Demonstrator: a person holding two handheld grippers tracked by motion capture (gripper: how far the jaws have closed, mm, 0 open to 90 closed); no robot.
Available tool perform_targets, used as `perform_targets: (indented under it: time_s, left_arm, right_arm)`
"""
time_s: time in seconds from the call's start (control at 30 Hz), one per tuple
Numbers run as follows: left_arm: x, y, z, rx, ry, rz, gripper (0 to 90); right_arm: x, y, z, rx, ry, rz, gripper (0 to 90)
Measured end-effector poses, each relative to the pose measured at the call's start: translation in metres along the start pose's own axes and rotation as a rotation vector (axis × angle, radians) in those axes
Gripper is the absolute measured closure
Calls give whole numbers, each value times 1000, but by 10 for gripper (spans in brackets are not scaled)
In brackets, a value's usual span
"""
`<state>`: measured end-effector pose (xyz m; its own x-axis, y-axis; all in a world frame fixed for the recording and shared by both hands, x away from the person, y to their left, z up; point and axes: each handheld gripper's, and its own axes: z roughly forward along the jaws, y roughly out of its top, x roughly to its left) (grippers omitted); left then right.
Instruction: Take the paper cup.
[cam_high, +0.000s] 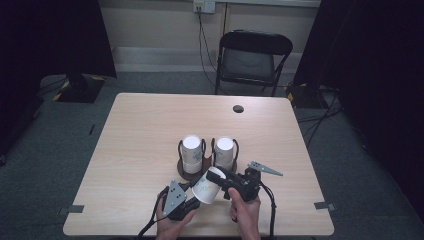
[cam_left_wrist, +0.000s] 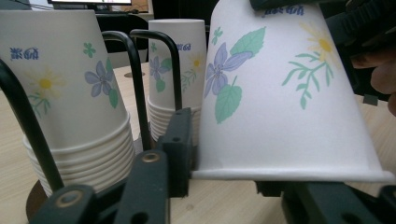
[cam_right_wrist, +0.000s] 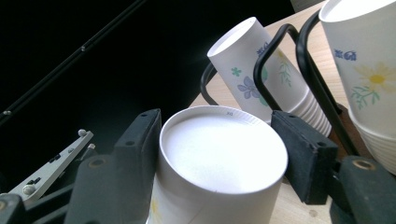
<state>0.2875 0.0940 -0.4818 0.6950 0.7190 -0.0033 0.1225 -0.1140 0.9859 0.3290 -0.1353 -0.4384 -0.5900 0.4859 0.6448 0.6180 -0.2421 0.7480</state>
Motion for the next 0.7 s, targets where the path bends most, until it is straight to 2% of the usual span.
perform_targets:
  time_s: [0.23, 0.3, 0.4, 0.43, 0.7]
  left_arm:
    - [7, -1, -2, -3, -28, -41, 750]
    - [8, -1, -3, -4, -33, -39, 774]
    - [11, -2, -4, -8, -47, -66, 805]
    - [13, -2, -5, -11, -64, -75, 813]
    - [16, -1, -6, -10, -80, -89, 824]
  right_arm:
    - [-3, 0, 0, 3, 4, 13, 346]
    - [-3, 0, 0, 2, -2, 7, 343]
    - [-2, -1, -2, -4, -23, -12, 338]
    - [-2, -1, -2, -3, -23, -12, 338]
    - [-3, 0, -1, -5, -25, -18, 338]
